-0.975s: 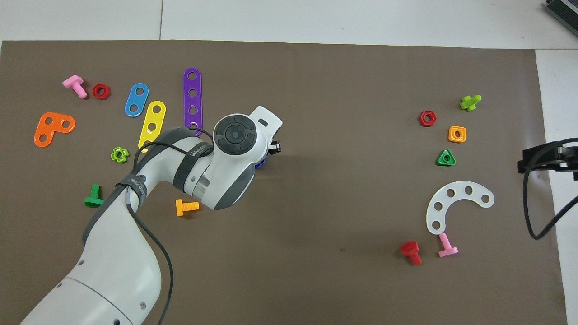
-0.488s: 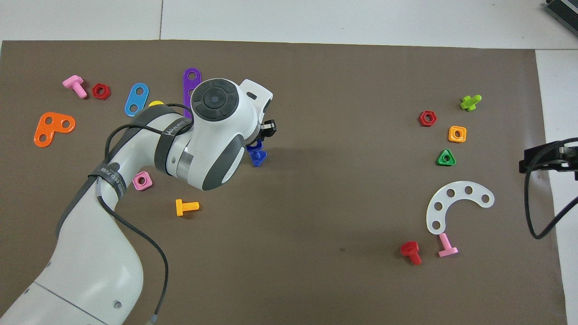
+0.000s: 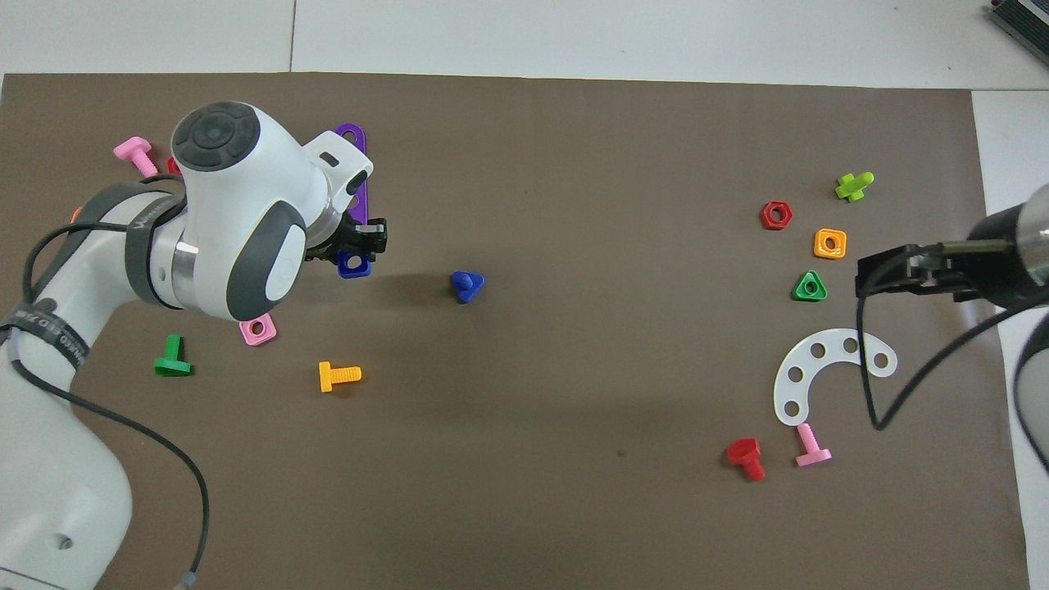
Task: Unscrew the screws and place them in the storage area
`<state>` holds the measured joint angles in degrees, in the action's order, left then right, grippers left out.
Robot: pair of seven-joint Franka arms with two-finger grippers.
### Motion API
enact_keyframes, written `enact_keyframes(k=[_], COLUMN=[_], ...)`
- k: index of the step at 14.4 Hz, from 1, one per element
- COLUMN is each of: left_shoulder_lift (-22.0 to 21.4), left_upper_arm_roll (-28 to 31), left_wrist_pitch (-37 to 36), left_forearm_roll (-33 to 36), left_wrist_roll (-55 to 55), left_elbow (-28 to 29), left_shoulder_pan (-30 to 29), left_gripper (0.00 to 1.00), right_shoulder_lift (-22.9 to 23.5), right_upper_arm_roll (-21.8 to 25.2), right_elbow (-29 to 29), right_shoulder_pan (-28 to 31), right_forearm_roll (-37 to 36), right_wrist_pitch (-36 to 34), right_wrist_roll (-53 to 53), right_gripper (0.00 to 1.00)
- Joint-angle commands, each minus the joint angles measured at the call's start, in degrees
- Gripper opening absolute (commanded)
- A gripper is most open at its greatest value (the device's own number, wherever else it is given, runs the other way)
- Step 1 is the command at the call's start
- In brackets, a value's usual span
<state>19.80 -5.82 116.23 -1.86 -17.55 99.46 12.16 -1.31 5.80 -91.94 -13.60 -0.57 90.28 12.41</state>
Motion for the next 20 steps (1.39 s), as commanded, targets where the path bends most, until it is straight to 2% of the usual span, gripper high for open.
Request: enact_keyframes(k=[1, 3, 5, 6, 7, 8, 9, 11, 14, 17, 20], left_shoulder_lift=[-4.2, -5.8, -6.8, -7.0, -6.9, -6.9, -6.9, -6.6, -6.7, -9.2, -12.1], left_upper_arm_roll=[-0.1, -0.1, -0.2, -0.2, -0.2, -0.2, -0.1, -0.1, 0.4, 0.5, 0.5], left_wrist_pitch=[1.6, 8.2, 17.3, 19.2, 19.3, 19.3, 18.9, 16.9, 3.8, -3.2, -6.8], left_forearm_roll=[-1.4, -1.4, -1.4, -1.4, -1.4, -1.4, -1.4, -1.4, -1.2, -0.9, -0.8], left_wrist_roll=[6.8, 8.0, 7.4, 7.4, 7.4, 7.8, 8.1, 8.1, 11.3, 19.0, 28.8], left_elbow=[7.5, 13.4, 19.1, 20.2, 20.2, 20.1, 19.7, 17.8, 10.3, 8.2, 8.7], left_shoulder_pan=[-2.7, -3.1, -3.1, -3.1, -3.0, -2.9, -2.8, -3.1, -6.6, -11.7, -18.2], left_gripper=[0.4, 0.41, 0.42, 0.46, 0.55, 0.81, 1.0, 1.0, 1.0, 1.0, 1.0], right_shoulder_lift=[11.4, 23.3, 29.4, 31.2, 33.5, 36.1, 38.2, 40.9, 41.3, 40.5, 40.4], right_upper_arm_roll=[-0.1, -0.3, -1.3, -1.9, -2.2, -2.2, -2.2, -2.2, -2.3, -2.5, -2.6], right_elbow=[6.1, 16.6, 19.1, 19.1, 19.3, 19.9, 19.9, 19.7, 17.2, 13.7, 12.1], right_shoulder_pan=[-8.2, -14.7, -18.5, -19.6, -21.5, -23.1, -23.8, -24.3, -26.2, -27.4, -27.6], right_forearm_roll=[0.7, 0.6, 1.4, 1.4, 1.3, 1.2, 0.7, 0.5, 0.7, 0.8, 0.9], right_wrist_pitch=[3.9, 7.5, 14.3, 17.4, 20.2, 23.1, 26.1, 30.1, 35.7, 36.9, 38.4], right_wrist_roll=[12.2, 23.7, 28.8, 30.3, 32.0, 32.6, 32.6, 32.6, 31.7, 29.1, 27.8], right_gripper=[1.0, 1.0, 1.0, 1.0, 1.0, 1.0, 1.0, 0.94, 0.78, 0.53, 0.48])
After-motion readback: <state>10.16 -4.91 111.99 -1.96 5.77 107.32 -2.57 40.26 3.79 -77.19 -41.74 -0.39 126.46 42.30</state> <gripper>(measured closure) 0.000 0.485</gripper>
